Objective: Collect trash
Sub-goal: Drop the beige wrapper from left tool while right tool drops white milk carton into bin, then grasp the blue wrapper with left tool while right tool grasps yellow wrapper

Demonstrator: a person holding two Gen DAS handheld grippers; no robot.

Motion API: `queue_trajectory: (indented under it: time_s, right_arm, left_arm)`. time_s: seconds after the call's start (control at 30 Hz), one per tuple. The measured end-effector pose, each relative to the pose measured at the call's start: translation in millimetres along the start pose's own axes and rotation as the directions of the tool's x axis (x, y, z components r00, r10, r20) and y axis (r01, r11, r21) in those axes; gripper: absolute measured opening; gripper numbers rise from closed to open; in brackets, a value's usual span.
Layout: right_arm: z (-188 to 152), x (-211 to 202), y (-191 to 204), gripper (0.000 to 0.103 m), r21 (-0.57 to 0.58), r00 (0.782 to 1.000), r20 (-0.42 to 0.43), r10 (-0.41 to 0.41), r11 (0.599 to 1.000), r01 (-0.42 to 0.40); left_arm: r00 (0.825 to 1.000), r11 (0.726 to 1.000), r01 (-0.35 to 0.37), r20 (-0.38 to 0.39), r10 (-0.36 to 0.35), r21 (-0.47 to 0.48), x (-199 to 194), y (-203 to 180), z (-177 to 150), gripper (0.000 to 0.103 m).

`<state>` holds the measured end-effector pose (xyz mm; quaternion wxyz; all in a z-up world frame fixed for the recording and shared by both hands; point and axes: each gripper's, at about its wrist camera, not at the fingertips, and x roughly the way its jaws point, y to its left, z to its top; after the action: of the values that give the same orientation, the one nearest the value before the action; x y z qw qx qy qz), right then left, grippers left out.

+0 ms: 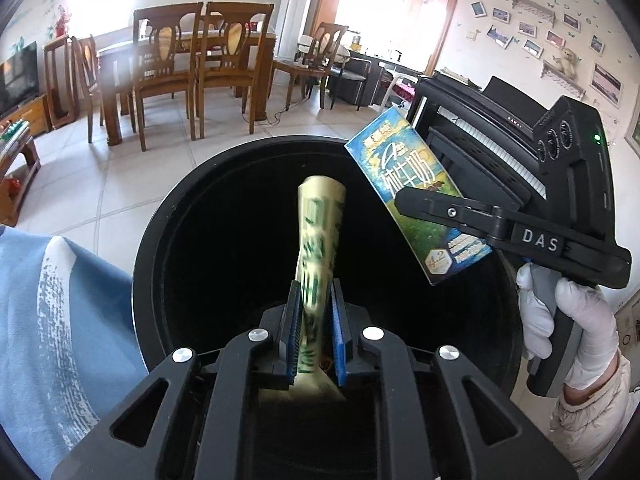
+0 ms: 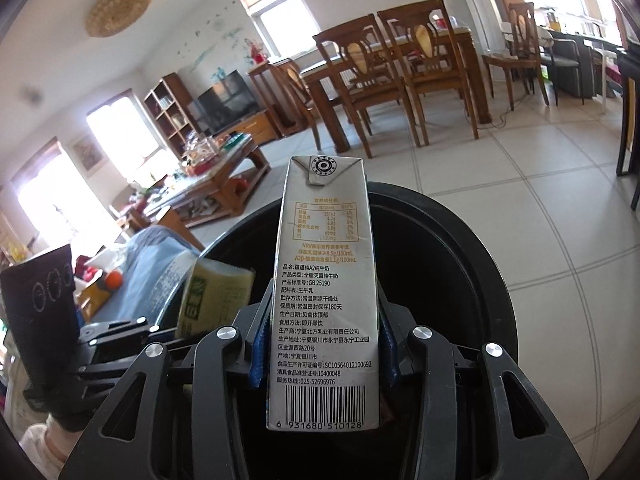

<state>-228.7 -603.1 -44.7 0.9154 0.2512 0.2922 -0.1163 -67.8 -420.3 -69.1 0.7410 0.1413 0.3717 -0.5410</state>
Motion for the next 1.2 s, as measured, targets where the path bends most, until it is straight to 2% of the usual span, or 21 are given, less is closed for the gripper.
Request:
queue_trajectory:
  time_s: [0.03,0.1,0.17,0.2,0.23,0.27,0.37,0.4,0.47,0.53,0.67,0.87,1.03,1.2]
  right_arm:
    - [0,0,0,0.044,-0.001,1.000,0.000,-0.002,1.000,0.002]
    - [-1,-2,2,0.046,-0.005,1.000,-0.001,0.002,1.000,-0.002]
    - [-1,-2,5,0.053,-0.019,1.000,0.001,0.012,1.000,-0.012]
    - [-1,-4,8,0.062,-0.029,1.000,0.006,0.007,1.000,-0.007]
    - [-2,-7,12,0.080,-0.035,1.000,0.011,-0.007,0.999,0.008]
    - [-4,-12,17,0.085,-0.035,0.999,0.025,-0.036,0.999,0.037]
    - [-2,-21,19,0.086,-0.023,0.998,0.062,-0.020,1.000,0.022]
    - [-1,-25,18,0.087,-0.014,0.997,0.073,-0.014,1.000,0.015]
    - [1,-33,18,0.091,0.008,0.995,0.100,0.000,1.000,-0.001]
    - [5,-38,20,0.098,0.021,0.993,0.114,0.006,1.000,-0.008]
    - [7,-44,24,0.098,0.034,0.994,0.105,0.014,0.999,-0.018]
    - [10,-42,39,0.098,0.024,0.998,0.061,-0.019,1.000,0.018]
    - [15,-38,60,0.098,0.038,0.999,0.038,-0.008,0.999,0.006]
    - [18,-29,99,0.098,-0.018,1.000,0.024,0.007,1.000,-0.006]
  left_arm:
    - [1.000,1.000,-0.003,0.004,0.003,0.000,-1,0,0,0.024]
    - [1.000,1.000,-0.010,0.016,0.010,-0.001,-4,0,-2,0.054]
    - [0.998,0.999,-0.034,0.050,0.034,0.009,-11,-2,-2,0.071]
    - [0.997,0.999,-0.039,0.060,0.038,0.013,-14,-4,-3,0.074]
    - [0.997,0.999,-0.041,0.067,0.040,0.017,-17,-4,-3,0.075]
    - [0.997,0.999,-0.043,0.070,0.042,0.021,-19,-5,-3,0.077]
    - [0.995,0.998,-0.051,0.093,0.047,0.039,-27,-8,-4,0.080]
    - [0.994,0.998,-0.053,0.101,0.049,0.044,-29,-9,-4,0.088]
    - [0.990,0.996,-0.062,0.132,0.054,0.062,-37,-13,-6,0.096]
    - [0.986,0.994,-0.069,0.157,0.055,0.086,-44,-18,-7,0.097]
    - [0.982,0.989,-0.075,0.180,0.051,0.130,-54,-27,-7,0.098]
    - [0.972,0.975,-0.117,0.225,0.073,0.188,-77,-34,-17,0.098]
    - [0.960,0.970,-0.156,0.261,0.104,0.188,-102,-28,-28,0.098]
    - [0.943,0.966,-0.211,0.290,0.161,0.149,-132,-5,-40,0.098]
